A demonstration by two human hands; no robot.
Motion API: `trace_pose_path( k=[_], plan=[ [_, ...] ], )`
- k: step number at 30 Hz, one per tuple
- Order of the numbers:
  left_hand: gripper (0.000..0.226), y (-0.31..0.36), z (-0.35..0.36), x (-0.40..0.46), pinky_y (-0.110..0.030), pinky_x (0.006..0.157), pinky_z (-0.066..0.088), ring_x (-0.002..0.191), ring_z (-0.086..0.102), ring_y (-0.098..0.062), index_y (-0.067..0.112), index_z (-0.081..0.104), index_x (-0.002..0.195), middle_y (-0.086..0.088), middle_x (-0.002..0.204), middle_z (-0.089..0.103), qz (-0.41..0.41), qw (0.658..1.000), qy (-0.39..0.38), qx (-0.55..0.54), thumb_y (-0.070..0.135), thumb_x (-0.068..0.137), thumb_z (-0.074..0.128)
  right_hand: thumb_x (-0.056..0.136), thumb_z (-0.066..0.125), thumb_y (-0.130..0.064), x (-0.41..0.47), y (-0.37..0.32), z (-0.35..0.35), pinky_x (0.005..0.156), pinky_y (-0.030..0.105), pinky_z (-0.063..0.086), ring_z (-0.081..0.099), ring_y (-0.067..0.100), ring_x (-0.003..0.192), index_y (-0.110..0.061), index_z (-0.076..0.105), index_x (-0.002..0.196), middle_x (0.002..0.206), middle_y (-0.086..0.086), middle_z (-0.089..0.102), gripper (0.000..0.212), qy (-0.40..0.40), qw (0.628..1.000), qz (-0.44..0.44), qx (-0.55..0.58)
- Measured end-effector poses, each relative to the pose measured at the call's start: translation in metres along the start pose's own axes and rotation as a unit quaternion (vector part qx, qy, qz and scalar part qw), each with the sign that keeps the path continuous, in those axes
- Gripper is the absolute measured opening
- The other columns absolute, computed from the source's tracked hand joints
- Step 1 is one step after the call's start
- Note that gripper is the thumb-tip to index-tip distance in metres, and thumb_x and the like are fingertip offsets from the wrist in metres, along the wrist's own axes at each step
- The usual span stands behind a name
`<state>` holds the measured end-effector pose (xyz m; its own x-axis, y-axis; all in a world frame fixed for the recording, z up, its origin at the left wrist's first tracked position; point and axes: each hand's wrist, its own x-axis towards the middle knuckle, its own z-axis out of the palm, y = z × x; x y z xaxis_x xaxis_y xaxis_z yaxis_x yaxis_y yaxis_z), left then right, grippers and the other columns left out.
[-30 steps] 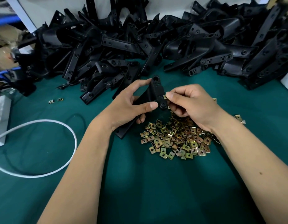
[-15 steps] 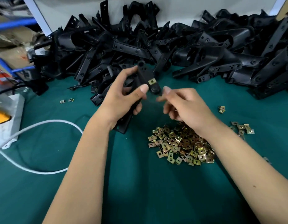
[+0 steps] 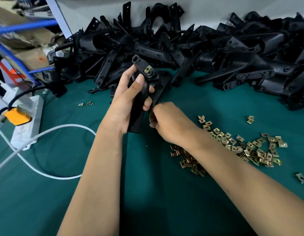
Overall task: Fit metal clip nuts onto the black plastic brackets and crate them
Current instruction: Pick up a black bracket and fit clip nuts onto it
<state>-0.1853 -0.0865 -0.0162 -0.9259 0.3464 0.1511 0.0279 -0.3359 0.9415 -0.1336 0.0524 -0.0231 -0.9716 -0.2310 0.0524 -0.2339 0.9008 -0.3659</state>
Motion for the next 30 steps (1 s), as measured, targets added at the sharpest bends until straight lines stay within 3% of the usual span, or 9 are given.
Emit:
trace_pose_path(
  k=[4,7,9,11,14,19,22,26,30],
  plan=[
    [0.074,-0.007,0.013,0.003,-0.028,0.053,0.043,0.058,0.049,-0.023,0.025,0.036,0.154,-0.012,0.089,0.063,-0.015,1.0,-0.024,-0.008,0.039,0.09,0.069,0.099,0.057,-0.004,-0.022,0.025,-0.011,0.083,0.046,0.05,0.061,0.029,0.09,-0.01,0.059,0.099,0.103,0.007,0.058,0.006,0.002,0.997,-0.083,-0.003],
    [0.068,-0.015,0.021,0.004,-0.028,0.051,0.045,0.058,0.05,-0.023,0.027,0.038,0.152,-0.014,0.089,0.063,-0.044,0.996,-0.072,0.012,0.029,0.093,0.071,0.102,0.06,-0.01,-0.043,0.057,-0.024,0.074,0.016,0.047,0.06,0.003,0.078,-0.013,0.069,0.11,0.09,-0.014,0.06,0.013,0.079,0.987,-0.029,0.136],
    [0.063,-0.021,0.027,0.003,-0.028,0.051,0.045,0.056,0.051,-0.023,0.029,0.042,0.149,-0.015,0.088,0.064,-0.066,0.993,-0.097,0.027,0.02,0.093,0.07,0.102,0.059,-0.008,-0.055,0.079,-0.032,0.068,0.011,0.046,0.062,0.001,0.068,-0.017,0.073,0.112,0.083,-0.016,0.064,0.019,0.132,0.963,0.02,0.232],
    [0.063,-0.027,0.034,0.0,-0.028,0.051,0.045,0.055,0.051,-0.023,0.028,0.043,0.149,-0.016,0.088,0.063,-0.083,0.988,-0.122,0.038,0.018,0.092,0.069,0.102,0.058,-0.002,-0.063,0.098,-0.038,0.066,0.016,0.049,0.062,0.007,0.064,-0.019,0.076,0.103,0.077,-0.007,0.069,0.025,0.182,0.924,0.05,0.332],
    [0.061,-0.033,0.043,-0.002,-0.03,0.053,0.045,0.055,0.05,-0.024,0.028,0.044,0.148,-0.017,0.088,0.062,-0.105,0.981,-0.151,0.061,0.021,0.093,0.07,0.099,0.059,0.005,-0.067,0.109,-0.042,0.067,0.02,0.054,0.067,0.015,0.069,-0.014,0.077,0.096,0.076,0.004,0.073,0.026,0.225,0.831,0.093,0.499],
    [0.06,-0.034,0.046,-0.004,-0.03,0.051,0.046,0.055,0.052,-0.025,0.031,0.048,0.145,-0.018,0.087,0.064,-0.117,0.975,-0.159,0.099,0.024,0.092,0.073,0.099,0.056,0.007,-0.068,0.107,-0.041,0.064,0.02,0.052,0.065,0.013,0.072,-0.009,0.076,0.105,0.08,0.003,0.07,0.026,0.225,0.731,0.095,0.637],
    [0.065,-0.034,0.05,-0.005,-0.029,0.049,0.047,0.055,0.053,-0.026,0.032,0.046,0.146,-0.016,0.085,0.066,-0.114,0.971,-0.161,0.134,0.024,0.088,0.076,0.101,0.052,0.008,-0.069,0.104,-0.04,0.065,0.019,0.052,0.064,0.012,0.074,-0.008,0.077,0.108,0.087,0.007,0.069,0.03,0.193,0.732,0.107,0.644],
    [0.069,-0.034,0.056,-0.006,-0.029,0.049,0.048,0.052,0.054,-0.025,0.032,0.045,0.147,-0.015,0.082,0.066,-0.112,0.966,-0.165,0.166,0.023,0.085,0.075,0.097,0.055,0.012,-0.068,0.1,-0.036,0.078,0.022,0.058,0.074,0.016,0.087,0.0,0.072,0.115,0.1,0.011,0.077,0.028,0.155,0.741,0.105,0.645],
    [0.068,-0.033,0.058,-0.006,-0.029,0.048,0.049,0.052,0.055,-0.023,0.033,0.046,0.147,-0.015,0.081,0.066,-0.113,0.96,-0.175,0.185,0.023,0.086,0.074,0.095,0.065,0.004,-0.066,0.102,-0.033,0.069,0.024,0.061,0.075,0.017,0.078,-0.003,0.075,0.105,0.087,0.009,0.078,0.016,0.202,0.769,0.104,0.597]
  ],
)
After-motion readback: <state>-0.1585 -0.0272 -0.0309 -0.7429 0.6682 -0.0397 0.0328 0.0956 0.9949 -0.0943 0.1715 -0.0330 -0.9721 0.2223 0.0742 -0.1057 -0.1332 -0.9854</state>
